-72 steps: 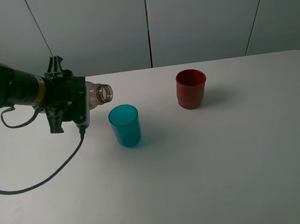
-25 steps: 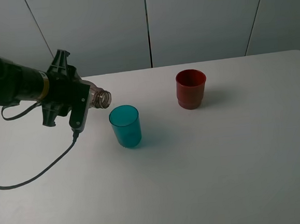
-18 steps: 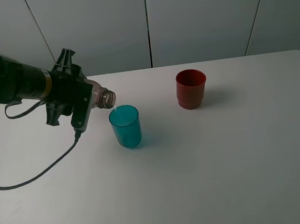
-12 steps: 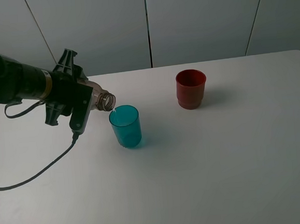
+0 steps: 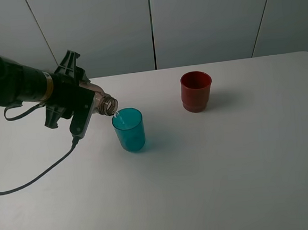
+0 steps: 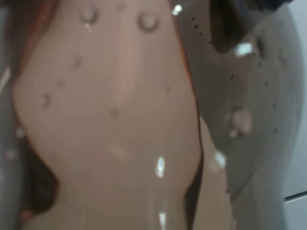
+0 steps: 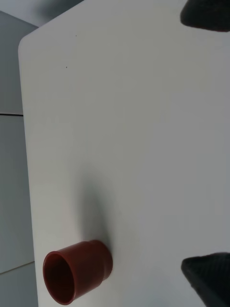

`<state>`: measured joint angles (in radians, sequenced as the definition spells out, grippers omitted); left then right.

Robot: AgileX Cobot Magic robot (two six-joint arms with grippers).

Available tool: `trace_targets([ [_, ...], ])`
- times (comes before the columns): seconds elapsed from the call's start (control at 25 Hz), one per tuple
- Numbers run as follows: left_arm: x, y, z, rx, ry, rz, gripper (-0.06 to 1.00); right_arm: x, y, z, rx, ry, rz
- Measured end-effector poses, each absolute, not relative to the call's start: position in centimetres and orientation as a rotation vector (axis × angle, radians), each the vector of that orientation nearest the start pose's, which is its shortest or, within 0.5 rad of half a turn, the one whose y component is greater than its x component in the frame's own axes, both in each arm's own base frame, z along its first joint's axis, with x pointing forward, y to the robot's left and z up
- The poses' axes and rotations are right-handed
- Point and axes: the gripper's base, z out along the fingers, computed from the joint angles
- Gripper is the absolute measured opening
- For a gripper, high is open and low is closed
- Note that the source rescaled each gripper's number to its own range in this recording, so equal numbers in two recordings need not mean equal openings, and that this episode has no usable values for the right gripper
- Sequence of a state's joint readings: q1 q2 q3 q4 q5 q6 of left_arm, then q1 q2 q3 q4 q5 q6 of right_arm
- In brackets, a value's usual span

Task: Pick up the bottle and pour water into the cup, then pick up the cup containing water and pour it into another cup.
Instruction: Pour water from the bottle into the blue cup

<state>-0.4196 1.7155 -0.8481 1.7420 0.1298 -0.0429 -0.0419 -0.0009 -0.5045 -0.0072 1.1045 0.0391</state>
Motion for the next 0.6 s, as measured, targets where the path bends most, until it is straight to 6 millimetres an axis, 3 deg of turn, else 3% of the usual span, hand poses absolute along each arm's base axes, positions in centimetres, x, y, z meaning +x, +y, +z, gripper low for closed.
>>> trace_targets([
  [0.6, 32.1, -13.4, 18.6, 2.122, 1.171, 0.805, 0.0, -0.7, 0.0, 27.5, 0.085, 2.081, -0.01],
])
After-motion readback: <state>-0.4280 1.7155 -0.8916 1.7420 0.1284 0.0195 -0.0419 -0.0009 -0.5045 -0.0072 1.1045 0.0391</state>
